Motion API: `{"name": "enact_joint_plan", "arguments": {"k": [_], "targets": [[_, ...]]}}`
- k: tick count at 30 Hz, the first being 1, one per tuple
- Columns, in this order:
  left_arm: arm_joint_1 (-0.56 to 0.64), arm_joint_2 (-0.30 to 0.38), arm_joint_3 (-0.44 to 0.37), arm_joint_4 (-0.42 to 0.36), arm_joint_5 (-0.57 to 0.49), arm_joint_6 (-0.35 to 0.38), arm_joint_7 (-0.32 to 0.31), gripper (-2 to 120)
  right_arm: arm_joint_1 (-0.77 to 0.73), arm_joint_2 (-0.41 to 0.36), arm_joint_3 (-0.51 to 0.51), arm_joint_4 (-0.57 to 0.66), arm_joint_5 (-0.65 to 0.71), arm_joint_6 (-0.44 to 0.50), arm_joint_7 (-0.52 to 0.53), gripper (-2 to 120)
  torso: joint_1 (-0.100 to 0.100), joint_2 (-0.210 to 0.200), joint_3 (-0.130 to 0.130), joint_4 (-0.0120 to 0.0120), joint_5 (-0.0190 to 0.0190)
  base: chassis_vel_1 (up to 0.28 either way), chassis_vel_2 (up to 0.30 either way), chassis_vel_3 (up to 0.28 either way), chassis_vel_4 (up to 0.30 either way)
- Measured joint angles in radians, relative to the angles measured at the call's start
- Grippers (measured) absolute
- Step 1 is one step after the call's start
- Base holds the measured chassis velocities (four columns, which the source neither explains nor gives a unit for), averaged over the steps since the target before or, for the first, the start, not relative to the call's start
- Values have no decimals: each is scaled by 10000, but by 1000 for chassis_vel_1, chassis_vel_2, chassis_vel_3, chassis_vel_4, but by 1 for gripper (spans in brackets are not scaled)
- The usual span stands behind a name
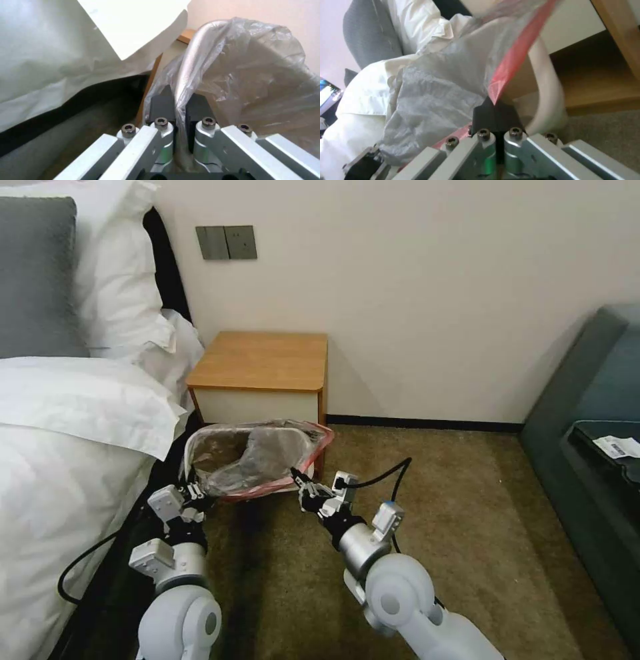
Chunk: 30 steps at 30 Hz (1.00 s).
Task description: Pick up the garbage bag from the table and place it over the trash can.
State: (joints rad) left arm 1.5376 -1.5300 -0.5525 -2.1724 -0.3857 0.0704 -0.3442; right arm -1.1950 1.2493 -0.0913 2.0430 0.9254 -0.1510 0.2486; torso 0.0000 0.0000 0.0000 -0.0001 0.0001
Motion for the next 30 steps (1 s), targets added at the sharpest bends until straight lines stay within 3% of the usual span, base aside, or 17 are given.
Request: {"name": "enact_joint_plan", "arguments": {"k": [13, 30], "targets": [[-48, 31, -72, -145, -319, 71, -83, 3, -513, -234, 278, 106, -502, 154, -277, 0, 0, 0, 0, 0, 0, 0, 0, 0, 0], [379, 158, 84, -1210, -1404, 581, -218, 3, -647, -283, 918, -930, -1070, 745, -648, 0, 0, 0, 0, 1, 0, 0, 0, 0, 0]]}}
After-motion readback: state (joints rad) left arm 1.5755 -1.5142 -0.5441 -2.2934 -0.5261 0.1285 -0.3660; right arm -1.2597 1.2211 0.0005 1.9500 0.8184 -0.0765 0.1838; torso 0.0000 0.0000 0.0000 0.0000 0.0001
